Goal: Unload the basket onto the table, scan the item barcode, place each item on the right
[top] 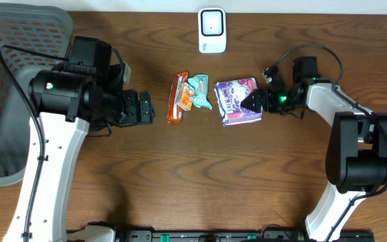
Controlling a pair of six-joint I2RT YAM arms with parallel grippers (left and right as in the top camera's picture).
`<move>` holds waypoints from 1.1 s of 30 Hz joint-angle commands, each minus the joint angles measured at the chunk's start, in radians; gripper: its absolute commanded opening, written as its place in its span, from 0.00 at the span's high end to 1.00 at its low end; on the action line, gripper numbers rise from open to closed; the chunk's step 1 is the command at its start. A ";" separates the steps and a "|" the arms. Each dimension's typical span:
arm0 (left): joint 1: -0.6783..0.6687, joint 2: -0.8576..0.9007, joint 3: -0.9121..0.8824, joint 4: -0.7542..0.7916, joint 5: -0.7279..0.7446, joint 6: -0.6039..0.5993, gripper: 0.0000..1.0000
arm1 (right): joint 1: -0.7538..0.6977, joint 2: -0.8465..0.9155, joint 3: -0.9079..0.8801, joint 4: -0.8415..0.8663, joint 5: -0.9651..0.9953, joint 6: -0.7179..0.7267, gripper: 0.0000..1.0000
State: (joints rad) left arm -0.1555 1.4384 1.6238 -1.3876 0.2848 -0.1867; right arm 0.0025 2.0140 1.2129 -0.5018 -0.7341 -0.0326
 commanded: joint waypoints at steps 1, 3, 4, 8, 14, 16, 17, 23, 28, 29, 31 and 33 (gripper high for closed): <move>-0.004 0.004 -0.003 -0.003 -0.006 -0.006 0.02 | -0.001 0.001 -0.030 0.023 -0.031 0.044 0.37; -0.004 0.004 -0.003 -0.003 -0.006 -0.006 0.02 | -0.001 0.000 -0.029 0.023 -0.031 0.043 0.61; -0.004 0.004 -0.003 -0.003 -0.006 -0.006 0.02 | -0.001 -0.001 -0.026 0.022 -0.031 0.045 0.68; -0.004 0.004 -0.003 -0.003 -0.006 -0.006 0.02 | -0.002 -0.022 0.039 -0.037 0.044 0.097 0.91; -0.004 0.004 -0.003 -0.003 -0.006 -0.006 0.02 | 0.034 -0.104 0.292 -0.332 0.461 0.100 0.99; -0.004 0.004 -0.003 -0.003 -0.006 -0.006 0.02 | 0.060 -0.124 0.357 -0.414 0.636 0.135 0.99; -0.004 0.004 -0.003 -0.003 -0.006 -0.006 0.02 | 0.076 -0.132 0.380 -0.447 0.732 0.160 0.99; -0.004 0.004 -0.003 -0.003 -0.006 -0.006 0.02 | 0.198 -0.135 0.391 -0.564 1.341 0.330 0.99; -0.004 0.004 -0.003 -0.003 -0.006 -0.006 0.02 | 0.273 -0.093 0.359 -0.552 1.405 0.363 0.99; -0.004 0.004 -0.003 -0.003 -0.006 -0.006 0.02 | 0.287 -0.080 0.354 -0.546 1.405 0.370 0.99; -0.004 0.004 -0.003 -0.003 -0.006 -0.006 0.02 | 0.318 -0.056 0.346 -0.538 1.394 0.377 0.97; -0.004 0.004 -0.003 -0.003 -0.006 -0.006 0.02 | 0.354 -0.028 0.346 -0.538 1.382 0.377 0.95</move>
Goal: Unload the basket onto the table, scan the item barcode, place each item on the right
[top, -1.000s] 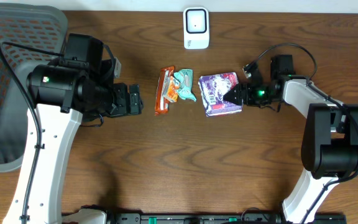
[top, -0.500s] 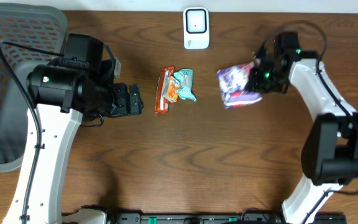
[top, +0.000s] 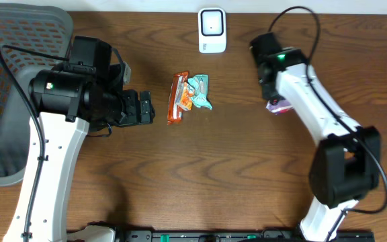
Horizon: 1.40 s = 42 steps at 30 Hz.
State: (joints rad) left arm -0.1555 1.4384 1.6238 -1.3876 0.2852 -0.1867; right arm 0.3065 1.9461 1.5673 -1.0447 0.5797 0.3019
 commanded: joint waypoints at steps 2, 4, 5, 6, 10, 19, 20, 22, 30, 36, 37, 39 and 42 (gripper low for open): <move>-0.004 0.004 -0.003 -0.003 -0.007 -0.006 0.02 | 0.090 0.068 -0.008 0.007 0.064 0.056 0.91; -0.004 0.004 -0.003 -0.003 -0.007 -0.006 0.02 | 0.132 0.093 -0.008 0.012 0.060 0.068 0.85; -0.004 0.004 -0.003 -0.003 -0.007 -0.006 0.02 | 0.153 0.103 -0.008 0.016 0.051 0.068 0.80; -0.004 0.004 -0.003 -0.003 -0.007 -0.006 0.02 | 0.174 0.110 -0.008 0.022 0.031 0.068 0.76; -0.004 0.004 -0.003 -0.003 -0.007 -0.006 0.02 | 0.246 0.112 0.000 0.066 -0.116 0.068 0.64; -0.004 0.004 -0.003 -0.003 -0.007 -0.006 0.02 | 0.245 0.111 0.248 -0.011 -0.351 0.068 0.36; -0.004 0.004 -0.003 -0.003 -0.007 -0.006 0.02 | 0.227 0.111 0.282 -0.034 -0.354 0.067 0.35; -0.004 0.004 -0.003 -0.003 -0.007 -0.006 0.03 | 0.186 0.111 0.335 -0.073 -0.354 0.049 0.30; -0.004 0.004 -0.003 -0.003 -0.007 -0.006 0.02 | -0.066 0.117 0.310 -0.108 -0.716 -0.211 0.18; -0.004 0.004 -0.003 -0.003 -0.007 -0.006 0.02 | -0.207 0.118 0.145 -0.031 -1.055 -0.397 0.13; -0.004 0.004 -0.003 -0.003 -0.007 -0.006 0.02 | -0.222 0.118 0.110 -0.007 -1.069 -0.397 0.14; -0.004 0.004 -0.003 -0.003 -0.007 -0.006 0.02 | -0.242 0.118 0.038 0.054 -1.104 -0.397 0.14; -0.004 0.004 -0.003 -0.003 -0.007 -0.006 0.02 | -0.249 0.118 -0.074 0.157 -1.234 -0.466 0.10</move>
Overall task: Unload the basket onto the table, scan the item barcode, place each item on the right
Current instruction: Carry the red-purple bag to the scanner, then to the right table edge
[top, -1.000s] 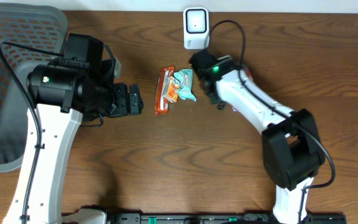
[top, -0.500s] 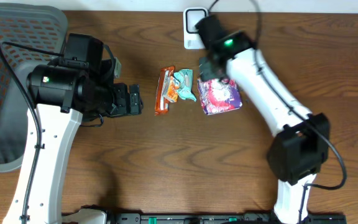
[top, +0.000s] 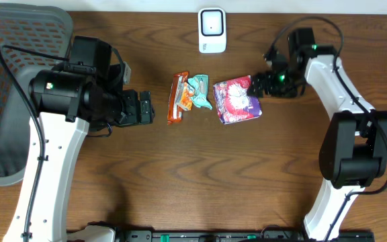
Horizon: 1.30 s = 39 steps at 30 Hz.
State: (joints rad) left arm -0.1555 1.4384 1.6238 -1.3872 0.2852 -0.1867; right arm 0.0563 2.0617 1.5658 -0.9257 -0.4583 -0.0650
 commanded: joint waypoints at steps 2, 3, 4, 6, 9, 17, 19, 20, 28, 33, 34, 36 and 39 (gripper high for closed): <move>-0.004 0.004 -0.003 -0.003 -0.007 -0.006 0.02 | 0.007 0.002 -0.136 0.100 -0.251 -0.123 0.09; -0.004 0.004 -0.003 -0.003 -0.007 -0.006 0.02 | 0.011 0.002 -0.169 0.134 -0.252 -0.118 0.10; -0.004 0.004 -0.003 -0.003 -0.007 -0.006 0.02 | 0.015 0.002 -0.195 0.163 -0.251 -0.103 0.12; -0.004 0.004 -0.003 -0.003 -0.007 -0.006 0.02 | 0.018 0.002 -0.237 0.205 -0.251 -0.077 0.22; -0.004 0.004 -0.003 -0.003 -0.007 -0.006 0.02 | 0.018 0.002 -0.253 0.215 -0.251 -0.059 0.52; -0.004 0.004 -0.003 -0.003 -0.007 -0.006 0.02 | 0.018 -0.022 -0.183 0.216 -0.285 0.074 0.99; -0.004 0.004 -0.003 -0.003 -0.007 -0.006 0.02 | 0.018 -0.039 -0.132 0.229 -0.315 0.109 0.99; -0.004 0.004 -0.003 -0.003 -0.007 -0.006 0.02 | 0.018 -0.045 -0.111 0.239 -0.320 0.131 0.99; -0.004 0.004 -0.003 -0.003 -0.007 -0.006 0.02 | 0.043 -0.059 0.027 0.621 -0.317 0.491 0.99; -0.004 0.004 -0.003 -0.003 -0.007 -0.006 0.02 | 0.102 -0.057 0.026 0.893 -0.097 0.719 0.99; -0.004 0.004 -0.003 -0.003 -0.007 -0.006 0.02 | 0.123 -0.056 0.026 0.917 -0.021 0.745 0.99; -0.004 0.004 -0.003 -0.003 -0.007 -0.006 0.02 | 0.168 -0.051 0.026 0.958 0.117 0.779 0.99; -0.004 0.004 -0.003 -0.003 -0.007 -0.006 0.02 | 0.229 -0.033 0.026 1.001 0.263 0.780 0.99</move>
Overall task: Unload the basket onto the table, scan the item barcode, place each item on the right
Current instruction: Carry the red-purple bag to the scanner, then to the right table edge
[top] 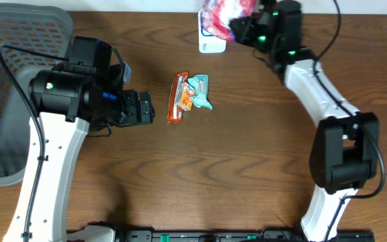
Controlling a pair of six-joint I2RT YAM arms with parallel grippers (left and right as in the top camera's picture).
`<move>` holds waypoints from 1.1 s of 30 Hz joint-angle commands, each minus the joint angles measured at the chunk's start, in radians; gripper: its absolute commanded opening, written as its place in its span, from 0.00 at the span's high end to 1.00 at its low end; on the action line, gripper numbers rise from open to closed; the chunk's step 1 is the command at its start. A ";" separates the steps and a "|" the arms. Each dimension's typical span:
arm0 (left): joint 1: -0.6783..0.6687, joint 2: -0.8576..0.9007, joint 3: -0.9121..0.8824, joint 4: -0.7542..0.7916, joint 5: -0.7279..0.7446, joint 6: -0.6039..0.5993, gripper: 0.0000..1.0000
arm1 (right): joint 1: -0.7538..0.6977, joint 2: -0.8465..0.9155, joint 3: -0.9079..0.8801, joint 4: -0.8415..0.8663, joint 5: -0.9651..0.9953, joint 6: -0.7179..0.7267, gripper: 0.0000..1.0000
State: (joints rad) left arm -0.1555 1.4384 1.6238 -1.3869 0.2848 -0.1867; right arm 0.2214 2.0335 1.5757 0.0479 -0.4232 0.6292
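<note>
The purple and red snack packet (222, 17) is held up above the white barcode scanner (209, 42) at the table's far edge, covering most of it. My right gripper (244, 28) is shut on the packet's right side. My left gripper (146, 107) sits low at the left, just left of the orange packet (177, 99); its jaws look nearly together with nothing between them.
An orange packet and a teal packet (199, 92) lie side by side in the middle of the wooden table (200, 168). A dark mesh basket (12, 87) stands at the far left under the left arm.
The right gripper has gone from the table right of centre, where the packet lay flat, to the far edge, and now holds the packet raised over the scanner. The left arm is unchanged.
At first the right gripper was at the purple packet lying right of the teal one. Then the arm stood swung up with the packet mostly hidden beneath it. Later the packet lay back on the table, red side showing, gripper on it. Now it is over the scanner.
</note>
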 commanded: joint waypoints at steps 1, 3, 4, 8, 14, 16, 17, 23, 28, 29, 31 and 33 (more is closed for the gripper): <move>-0.004 0.004 -0.003 -0.004 -0.006 -0.006 0.02 | 0.078 -0.001 0.016 0.038 0.267 0.089 0.99; -0.004 0.004 -0.003 -0.004 -0.006 -0.006 0.02 | 0.098 0.016 0.016 0.058 0.319 0.089 0.99; -0.004 0.004 -0.003 -0.004 -0.006 -0.006 0.02 | 0.105 0.028 0.016 0.068 0.332 0.089 0.99; -0.004 0.004 -0.003 -0.004 -0.006 -0.006 0.02 | 0.105 0.069 0.016 0.089 0.340 0.089 0.99; -0.004 0.004 -0.003 -0.004 -0.006 -0.006 0.02 | 0.030 0.055 0.016 0.010 0.327 0.026 0.99; -0.004 0.004 -0.003 -0.004 -0.006 -0.006 0.02 | -0.014 0.028 0.016 -0.046 0.328 0.009 0.99; -0.004 0.004 -0.003 -0.004 -0.006 -0.006 0.02 | -0.043 0.011 0.016 -0.078 0.328 0.002 0.99; -0.004 0.004 -0.003 -0.004 -0.006 -0.006 0.02 | -0.257 -0.058 0.016 -0.304 0.346 0.094 0.99; -0.004 0.004 -0.003 -0.004 -0.006 -0.006 0.02 | -0.456 -0.058 0.011 -0.504 0.351 0.341 0.99; -0.004 0.004 -0.003 -0.004 -0.006 -0.006 0.02 | -0.490 -0.058 0.006 -0.517 0.356 0.354 0.99; -0.004 0.004 -0.003 -0.004 -0.006 -0.006 0.02 | -0.555 -0.058 -0.008 -0.516 0.366 0.350 0.99; -0.004 0.004 -0.003 -0.004 -0.006 -0.006 0.02 | -0.616 -0.058 -0.019 -0.515 0.389 0.350 0.99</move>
State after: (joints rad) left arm -0.1558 1.4384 1.6238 -1.3872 0.2848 -0.1867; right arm -0.3466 2.0048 1.5684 -0.4686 -0.0658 0.9142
